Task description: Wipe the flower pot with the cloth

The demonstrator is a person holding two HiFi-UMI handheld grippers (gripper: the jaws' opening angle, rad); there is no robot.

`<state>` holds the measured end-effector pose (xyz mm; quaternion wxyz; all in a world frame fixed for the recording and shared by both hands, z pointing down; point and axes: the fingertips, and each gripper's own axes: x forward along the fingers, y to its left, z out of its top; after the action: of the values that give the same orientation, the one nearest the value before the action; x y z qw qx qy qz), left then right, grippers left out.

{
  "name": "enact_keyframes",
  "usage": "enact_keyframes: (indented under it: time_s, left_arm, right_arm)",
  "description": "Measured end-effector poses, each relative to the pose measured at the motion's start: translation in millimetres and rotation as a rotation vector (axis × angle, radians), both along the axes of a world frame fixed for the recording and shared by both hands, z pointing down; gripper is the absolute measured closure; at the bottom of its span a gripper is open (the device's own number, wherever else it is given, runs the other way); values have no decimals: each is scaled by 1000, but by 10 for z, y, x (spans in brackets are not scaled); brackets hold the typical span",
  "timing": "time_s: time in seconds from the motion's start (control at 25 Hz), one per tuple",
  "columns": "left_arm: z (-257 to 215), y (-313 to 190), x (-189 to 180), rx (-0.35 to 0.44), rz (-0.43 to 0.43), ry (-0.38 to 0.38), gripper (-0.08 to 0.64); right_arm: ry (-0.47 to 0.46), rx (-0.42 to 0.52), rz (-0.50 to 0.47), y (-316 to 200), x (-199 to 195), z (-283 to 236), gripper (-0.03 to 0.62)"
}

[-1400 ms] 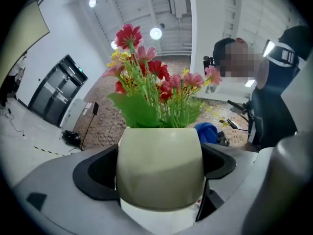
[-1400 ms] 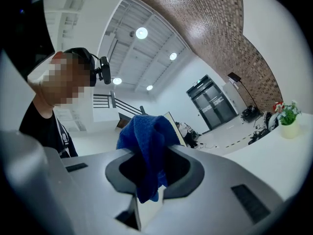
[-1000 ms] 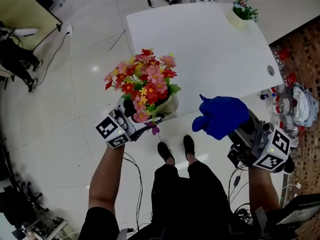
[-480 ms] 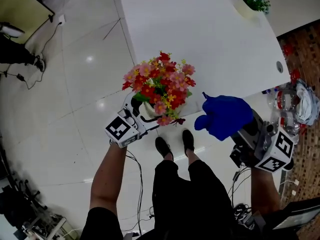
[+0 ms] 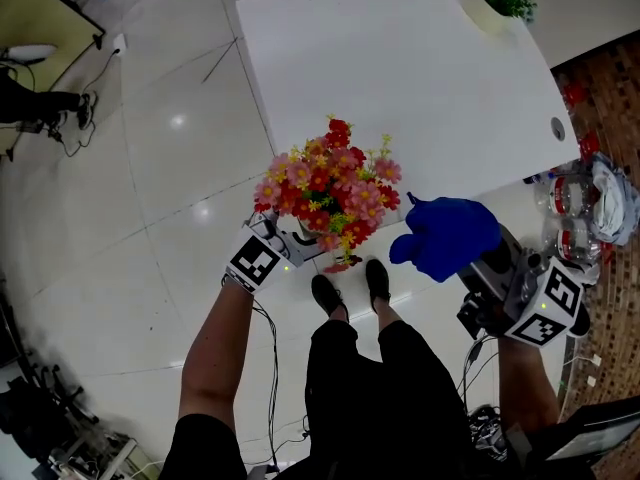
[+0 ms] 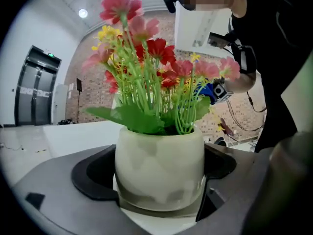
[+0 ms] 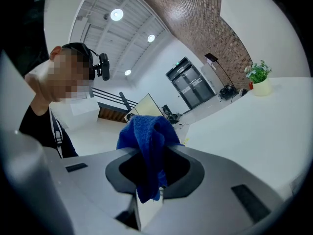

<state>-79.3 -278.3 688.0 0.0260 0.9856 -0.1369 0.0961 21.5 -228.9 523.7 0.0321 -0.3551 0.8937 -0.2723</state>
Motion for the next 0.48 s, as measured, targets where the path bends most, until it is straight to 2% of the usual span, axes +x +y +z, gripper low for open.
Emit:
enact_keyframes:
  time_s: [0.24, 0.28, 0.48]
  left_arm:
    - [-87, -9, -39, 1, -3, 59, 38]
    - [-97, -21, -82, -14, -16, 72, 12]
    - [-23, -43, -479, -58, -126, 78, 8]
  right_arm:
    - [3, -3, 8, -5, 7, 0, 532]
    - [3, 0, 9, -8, 4, -10, 532]
    - [-2, 21, 27, 11, 24, -39, 532]
